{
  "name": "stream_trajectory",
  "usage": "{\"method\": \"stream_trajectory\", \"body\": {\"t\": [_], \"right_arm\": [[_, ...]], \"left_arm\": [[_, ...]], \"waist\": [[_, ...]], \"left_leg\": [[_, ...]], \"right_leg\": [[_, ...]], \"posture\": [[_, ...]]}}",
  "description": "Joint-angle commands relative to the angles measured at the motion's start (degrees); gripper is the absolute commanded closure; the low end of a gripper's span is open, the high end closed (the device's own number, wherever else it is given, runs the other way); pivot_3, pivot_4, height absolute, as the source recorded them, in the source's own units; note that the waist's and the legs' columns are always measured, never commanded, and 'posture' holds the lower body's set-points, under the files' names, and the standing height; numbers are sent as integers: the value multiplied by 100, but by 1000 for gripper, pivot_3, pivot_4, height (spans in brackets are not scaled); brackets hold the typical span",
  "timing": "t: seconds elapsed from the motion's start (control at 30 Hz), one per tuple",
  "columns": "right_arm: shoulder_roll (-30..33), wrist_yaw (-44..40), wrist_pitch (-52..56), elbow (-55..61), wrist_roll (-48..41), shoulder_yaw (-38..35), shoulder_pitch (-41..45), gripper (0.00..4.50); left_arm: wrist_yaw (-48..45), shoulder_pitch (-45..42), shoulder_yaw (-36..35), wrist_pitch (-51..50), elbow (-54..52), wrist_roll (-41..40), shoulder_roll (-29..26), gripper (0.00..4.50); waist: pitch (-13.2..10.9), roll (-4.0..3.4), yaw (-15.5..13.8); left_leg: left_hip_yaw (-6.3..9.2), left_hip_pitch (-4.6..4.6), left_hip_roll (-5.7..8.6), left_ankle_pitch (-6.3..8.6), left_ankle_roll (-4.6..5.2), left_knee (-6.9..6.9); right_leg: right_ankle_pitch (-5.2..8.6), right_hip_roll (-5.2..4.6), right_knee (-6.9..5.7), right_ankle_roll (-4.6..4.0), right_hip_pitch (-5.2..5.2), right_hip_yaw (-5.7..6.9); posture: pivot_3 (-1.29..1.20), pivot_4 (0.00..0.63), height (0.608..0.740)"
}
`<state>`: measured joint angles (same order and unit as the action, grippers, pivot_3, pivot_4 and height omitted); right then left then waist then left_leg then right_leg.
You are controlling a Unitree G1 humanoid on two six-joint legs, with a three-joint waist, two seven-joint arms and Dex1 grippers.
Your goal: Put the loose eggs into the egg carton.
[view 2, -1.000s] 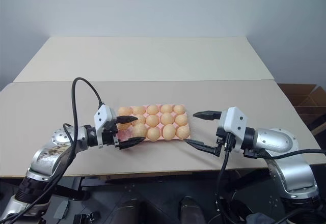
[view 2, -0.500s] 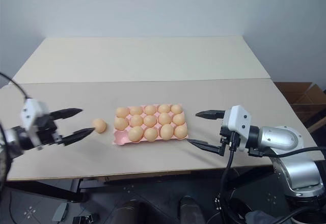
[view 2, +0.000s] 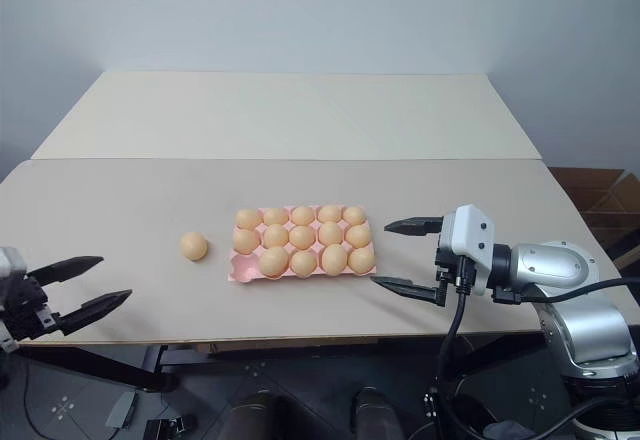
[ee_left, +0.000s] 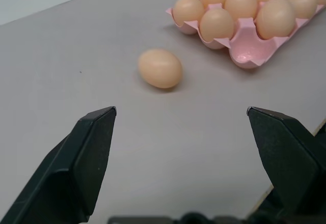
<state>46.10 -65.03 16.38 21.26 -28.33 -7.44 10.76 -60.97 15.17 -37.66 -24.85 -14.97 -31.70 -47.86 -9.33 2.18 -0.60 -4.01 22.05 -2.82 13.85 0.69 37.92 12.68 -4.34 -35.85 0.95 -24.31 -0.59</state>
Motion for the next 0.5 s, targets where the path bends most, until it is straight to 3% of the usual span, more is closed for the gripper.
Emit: {"method": "stream_trajectory", "body": {"t": [0.03,0.2,0.5], "right_arm": [[72,-2,-72,114,-131,-162,87,0],[48,71,-56,188,-116,-149,81,0],[49,187,-50,341,-138,-178,-18,0]], "left_arm": [[379,-430,375,-252,-40,24,-103,14],[878,-1740,1525,-631,668,431,-109,14],[925,-3438,3046,43,2646,1380,418,14]], "waist": [[0,0,-4],[1,1,-7],[1,3,32]], "left_leg": [[0,0,1,0,0,0],[2,-1,3,-1,-1,0],[1,11,7,0,2,0]], "right_leg": [[0,0,-1,0,0,0],[-18,3,-3,30,4,1],[-41,6,6,21,-1,-1]], "posture": [[0,150,740],[0,150,740],[0,150,740]]}}
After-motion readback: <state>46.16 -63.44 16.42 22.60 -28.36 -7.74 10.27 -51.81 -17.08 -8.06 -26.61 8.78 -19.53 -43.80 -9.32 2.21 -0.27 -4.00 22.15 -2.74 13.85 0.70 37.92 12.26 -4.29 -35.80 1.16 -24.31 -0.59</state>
